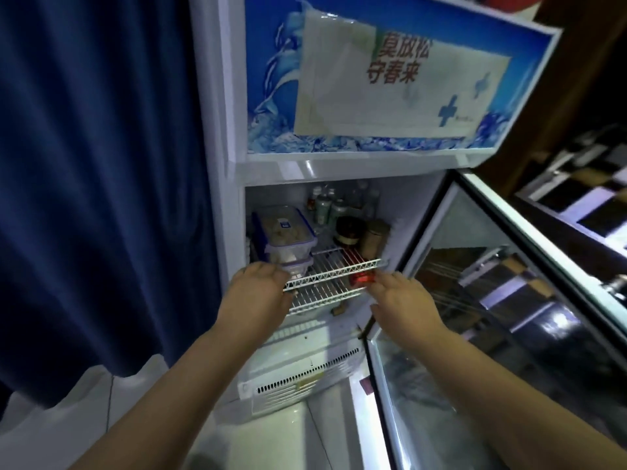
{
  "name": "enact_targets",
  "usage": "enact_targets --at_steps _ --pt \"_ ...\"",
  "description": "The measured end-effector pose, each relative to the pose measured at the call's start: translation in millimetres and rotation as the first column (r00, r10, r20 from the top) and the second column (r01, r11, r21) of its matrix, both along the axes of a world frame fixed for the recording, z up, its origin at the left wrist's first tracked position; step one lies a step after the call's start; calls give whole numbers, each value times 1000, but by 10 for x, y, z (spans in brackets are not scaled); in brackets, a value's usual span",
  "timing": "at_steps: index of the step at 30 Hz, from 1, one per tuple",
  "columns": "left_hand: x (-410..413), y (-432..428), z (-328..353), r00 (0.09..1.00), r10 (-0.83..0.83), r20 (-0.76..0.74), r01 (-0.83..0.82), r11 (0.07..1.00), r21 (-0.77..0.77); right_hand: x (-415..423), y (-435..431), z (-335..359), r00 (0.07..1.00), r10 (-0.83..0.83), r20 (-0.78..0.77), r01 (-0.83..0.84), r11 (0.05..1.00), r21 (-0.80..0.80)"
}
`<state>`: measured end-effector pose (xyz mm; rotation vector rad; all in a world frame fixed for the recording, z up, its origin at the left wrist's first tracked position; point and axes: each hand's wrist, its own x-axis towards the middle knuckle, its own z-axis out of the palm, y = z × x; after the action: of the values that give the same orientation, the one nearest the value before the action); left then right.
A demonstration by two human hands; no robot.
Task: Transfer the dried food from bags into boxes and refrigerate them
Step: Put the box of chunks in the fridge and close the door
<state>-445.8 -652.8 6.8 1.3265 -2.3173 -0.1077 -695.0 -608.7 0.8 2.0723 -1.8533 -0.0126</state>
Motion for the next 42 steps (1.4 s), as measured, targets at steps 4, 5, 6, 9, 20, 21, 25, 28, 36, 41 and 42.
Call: enact_targets --at_steps 4,5,6,9,20,21,25,28,36,41,42 --pt "-208 302 257 996 -91 -11 91 995 -36 -51 547 431 995 -66 -75 63 997 -41" --pt "-268 382 315 994 -108 -16 107 994 -37 -94 688 551 994 -81 -78 76 995 -58" --pt "-329 460 370 992 -121 -25 120 992 -40 -142 843 682 992 -100 -82 94 992 -80" --pt "-528 682 474 986 -158 -54 156 987 -38 -355 1308 1030 976 -186 -115 168 974 -150" --pt "-1667 1733 904 938 -311 -153 308 950 -46 -1341 2579 1251 872 -480 -99 462 872 -164" --pt "-1773 1833 915 933 -322 -160 318 947 -49 -1423 2674 1226 875 -478 -68 464 871 -160" --pt "-2136 2177 863 934 -319 -158 318 947 -33 -1698 2930 1147 880 -471 63 476 872 -116" --pt "-2292 2395 736 949 -294 -118 297 955 14 -1796 2995 1100 909 -397 131 399 917 12" --pt "-2184 2676 511 966 -211 -153 229 967 112 -1862 2898 823 948 -32 317 116 962 -248" --pt "-1917 2685 497 967 -140 -213 170 977 128 -1484 2734 765 885 223 409 -56 922 -383" --pt "-1848 2672 497 966 -126 -225 158 979 131 -1391 2668 755 869 265 418 -89 914 -395"
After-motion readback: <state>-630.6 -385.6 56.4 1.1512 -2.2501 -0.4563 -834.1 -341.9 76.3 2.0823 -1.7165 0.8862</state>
